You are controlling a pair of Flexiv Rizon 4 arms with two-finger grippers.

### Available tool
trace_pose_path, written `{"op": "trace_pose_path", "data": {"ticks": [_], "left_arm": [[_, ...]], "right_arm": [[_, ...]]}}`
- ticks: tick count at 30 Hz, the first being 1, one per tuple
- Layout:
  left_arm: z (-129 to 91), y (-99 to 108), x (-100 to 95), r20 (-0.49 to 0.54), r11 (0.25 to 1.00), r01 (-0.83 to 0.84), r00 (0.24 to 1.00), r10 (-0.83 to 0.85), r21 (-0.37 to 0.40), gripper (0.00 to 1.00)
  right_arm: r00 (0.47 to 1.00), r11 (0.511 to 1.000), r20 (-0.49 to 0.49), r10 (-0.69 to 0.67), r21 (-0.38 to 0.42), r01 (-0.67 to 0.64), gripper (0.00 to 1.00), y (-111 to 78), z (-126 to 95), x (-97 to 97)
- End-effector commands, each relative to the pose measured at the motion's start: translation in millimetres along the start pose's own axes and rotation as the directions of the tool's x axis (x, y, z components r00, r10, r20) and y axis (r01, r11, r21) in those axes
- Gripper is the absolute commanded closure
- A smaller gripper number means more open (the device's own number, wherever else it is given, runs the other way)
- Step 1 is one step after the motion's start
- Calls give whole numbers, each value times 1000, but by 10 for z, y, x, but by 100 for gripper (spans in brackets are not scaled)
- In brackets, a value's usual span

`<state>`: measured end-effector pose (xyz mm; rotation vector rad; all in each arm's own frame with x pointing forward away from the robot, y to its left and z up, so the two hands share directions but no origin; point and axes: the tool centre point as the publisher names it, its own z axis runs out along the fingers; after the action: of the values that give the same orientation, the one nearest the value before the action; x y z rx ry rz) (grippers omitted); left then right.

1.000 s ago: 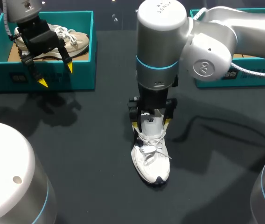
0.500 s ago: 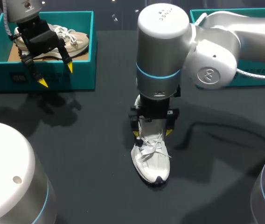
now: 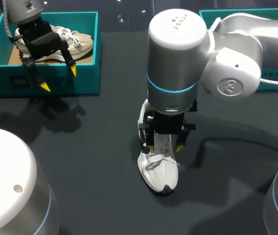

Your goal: Take the shoe out of the shoebox, open the shoe tongue, remove and reinsert the insole, then place the shoe into the shoebox

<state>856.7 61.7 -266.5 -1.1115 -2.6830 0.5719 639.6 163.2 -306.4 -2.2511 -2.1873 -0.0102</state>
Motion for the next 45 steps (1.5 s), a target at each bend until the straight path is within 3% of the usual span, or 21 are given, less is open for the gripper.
{"op": "trace_pose_path", "data": {"ticks": [1, 10, 25, 28, 37, 45], "left_arm": [[-4, -2, 3, -1, 1000, 0, 1000, 0, -2, 0], [-4, -2, 3, -1, 1000, 0, 1000, 0, -2, 0], [-4, -2, 3, -1, 1000, 0, 1000, 0, -2, 0], [-4, -2, 3, -1, 1000, 0, 1000, 0, -2, 0], [-4, -2, 3, -1, 1000, 0, 1000, 0, -2, 0], [-4, -2, 3, -1, 1000, 0, 1000, 0, -2, 0]], "right_arm": [[1000, 1000, -1, -5, -9, 5, 70, -17, -36, 12], [999, 999, 4, -46, -23, 46, 76, 132, -43, 129], [982, 983, -48, -183, -37, 181, 74, 824, 361, 102], [981, 982, -53, -186, -36, 184, 74, 844, 379, 93], [973, 971, -5, -230, -73, 229, 72, 766, 158, 168], [952, 954, -73, -298, -49, 295, 70, 1027, 522, 145]]}}
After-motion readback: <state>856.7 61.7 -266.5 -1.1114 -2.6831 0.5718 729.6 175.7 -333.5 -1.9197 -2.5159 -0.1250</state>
